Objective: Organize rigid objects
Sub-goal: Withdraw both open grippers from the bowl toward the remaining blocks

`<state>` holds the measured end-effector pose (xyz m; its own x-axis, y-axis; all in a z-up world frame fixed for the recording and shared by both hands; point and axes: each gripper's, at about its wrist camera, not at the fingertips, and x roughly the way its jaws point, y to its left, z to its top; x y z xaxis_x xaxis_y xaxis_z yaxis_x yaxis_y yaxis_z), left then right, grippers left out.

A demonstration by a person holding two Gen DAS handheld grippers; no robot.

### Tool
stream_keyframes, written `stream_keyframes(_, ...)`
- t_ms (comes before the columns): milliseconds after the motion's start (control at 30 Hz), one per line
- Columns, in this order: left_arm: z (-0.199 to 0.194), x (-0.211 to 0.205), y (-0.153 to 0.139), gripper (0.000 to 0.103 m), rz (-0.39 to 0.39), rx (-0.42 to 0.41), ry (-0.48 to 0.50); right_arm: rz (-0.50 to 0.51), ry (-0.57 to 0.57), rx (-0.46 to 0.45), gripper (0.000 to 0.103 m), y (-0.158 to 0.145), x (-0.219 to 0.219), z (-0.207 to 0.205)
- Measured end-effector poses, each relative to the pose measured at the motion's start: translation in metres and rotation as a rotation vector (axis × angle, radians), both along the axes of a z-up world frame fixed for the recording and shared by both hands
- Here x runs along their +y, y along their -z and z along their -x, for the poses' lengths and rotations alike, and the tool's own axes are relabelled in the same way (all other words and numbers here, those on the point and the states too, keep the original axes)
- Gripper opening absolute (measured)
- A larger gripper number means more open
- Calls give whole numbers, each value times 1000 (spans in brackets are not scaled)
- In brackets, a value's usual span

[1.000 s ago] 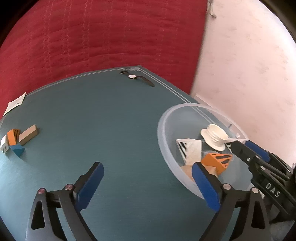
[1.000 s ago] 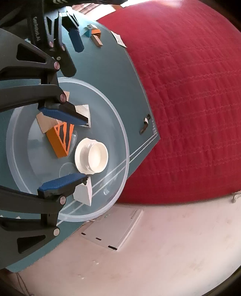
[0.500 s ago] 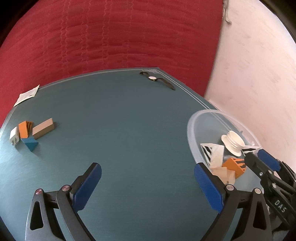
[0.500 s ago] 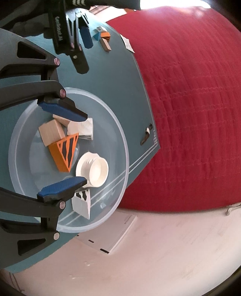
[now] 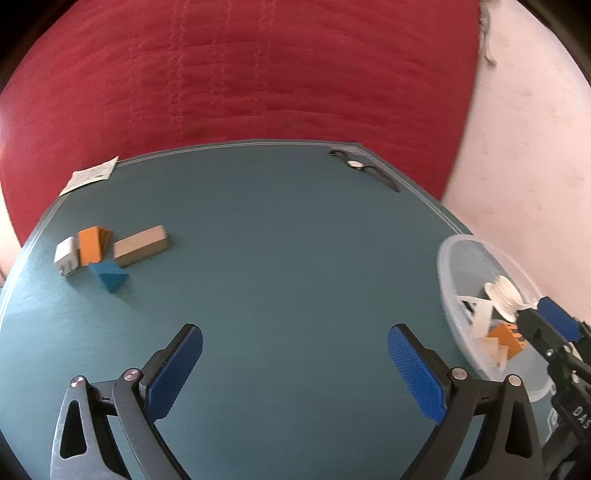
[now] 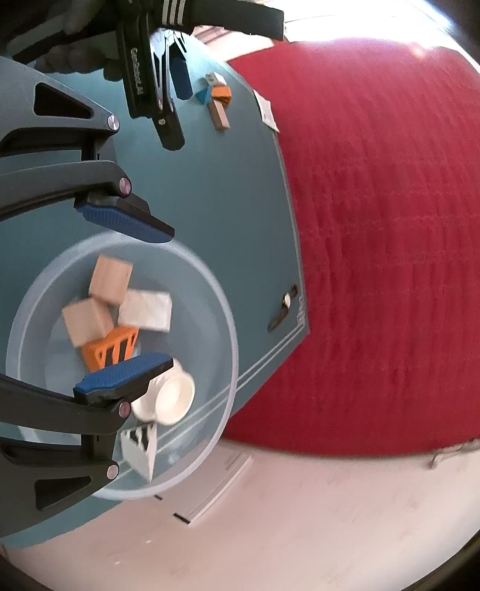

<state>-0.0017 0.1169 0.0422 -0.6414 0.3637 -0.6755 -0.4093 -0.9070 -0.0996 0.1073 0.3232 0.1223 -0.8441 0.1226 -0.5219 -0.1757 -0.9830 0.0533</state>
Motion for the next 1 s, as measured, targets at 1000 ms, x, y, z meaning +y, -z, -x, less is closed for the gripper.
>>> stream_keyframes(1000,78,-134,15,102,25,-55,-324,111,-306,-167,64,23,-89,49)
